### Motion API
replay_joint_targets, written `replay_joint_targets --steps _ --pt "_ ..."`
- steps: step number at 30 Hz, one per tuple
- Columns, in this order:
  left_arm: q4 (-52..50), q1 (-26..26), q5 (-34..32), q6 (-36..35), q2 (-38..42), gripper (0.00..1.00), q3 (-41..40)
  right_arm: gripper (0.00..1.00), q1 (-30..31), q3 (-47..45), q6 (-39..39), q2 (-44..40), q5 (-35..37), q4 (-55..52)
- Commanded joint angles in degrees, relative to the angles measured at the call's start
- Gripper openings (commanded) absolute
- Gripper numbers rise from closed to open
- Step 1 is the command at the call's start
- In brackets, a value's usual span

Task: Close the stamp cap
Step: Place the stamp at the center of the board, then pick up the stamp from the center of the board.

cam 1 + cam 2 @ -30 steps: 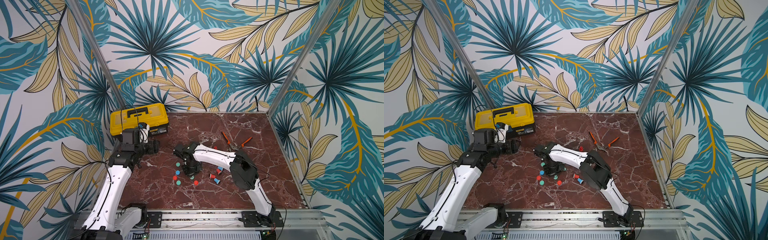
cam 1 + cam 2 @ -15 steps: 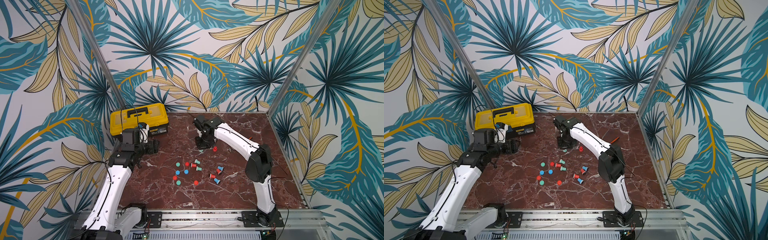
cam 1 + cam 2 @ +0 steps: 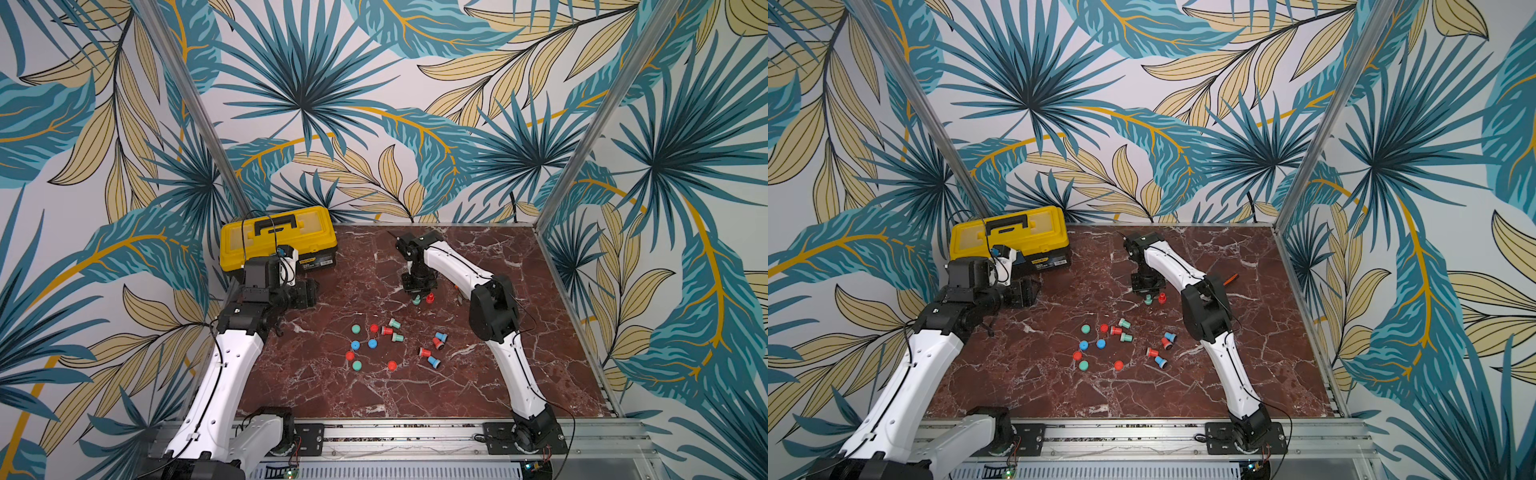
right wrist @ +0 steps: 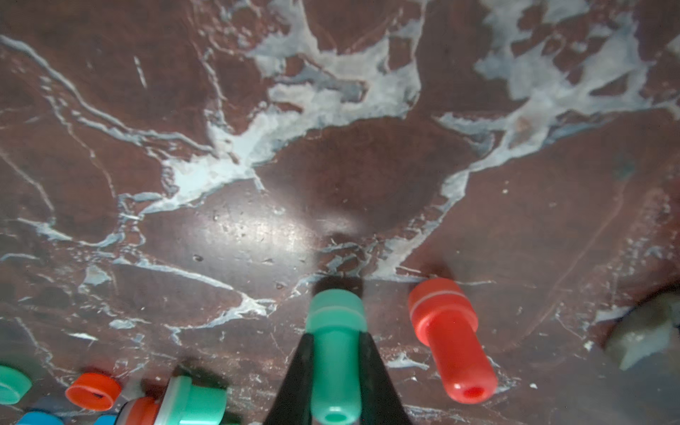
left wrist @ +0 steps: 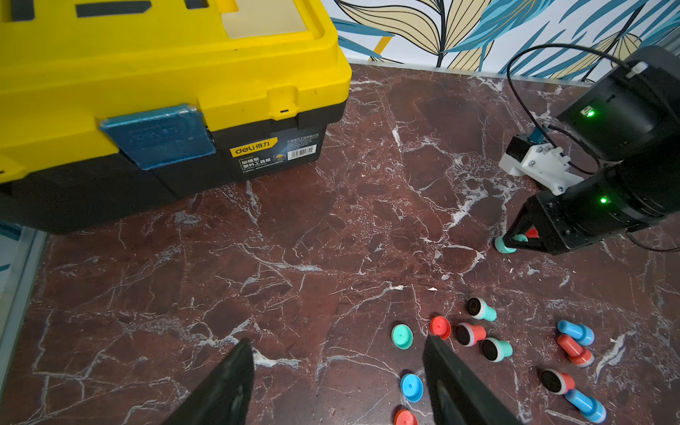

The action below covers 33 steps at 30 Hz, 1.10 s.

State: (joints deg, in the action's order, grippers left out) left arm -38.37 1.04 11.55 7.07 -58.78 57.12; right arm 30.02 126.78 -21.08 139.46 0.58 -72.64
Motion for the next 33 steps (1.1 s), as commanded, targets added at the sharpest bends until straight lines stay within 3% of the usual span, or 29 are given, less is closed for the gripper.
replay_joint_targets --steps 1,11,21,28,33 --pt "0.9 -0.7 -0.2 -0.1 0.1 0.75 0.1 0.15 -0.1 1.3 0.9 1.9 1.3 -1.8" --pt "0.9 -0.6 -0.6 -0.2 0.0 0.75 0.2 0.37 -0.2 2.1 0.9 2.1 1.4 -1.6" --pt "0.9 -0.6 -0.4 -0.1 -0.1 0.75 0.2 0.39 0.1 3.2 1.7 -5.1 2.7 -2.4" --pt "0.9 -0.7 -0.4 -0.1 -0.6 0.75 0.4 0.38 1.8 -6.6 5.3 -15.5 0.9 3.3" --pt "0.9 -0.8 -0.4 -0.1 -0.6 0.75 0.4 0.37 3.7 -19.1 6.0 -22.0 -3.4 11.8"
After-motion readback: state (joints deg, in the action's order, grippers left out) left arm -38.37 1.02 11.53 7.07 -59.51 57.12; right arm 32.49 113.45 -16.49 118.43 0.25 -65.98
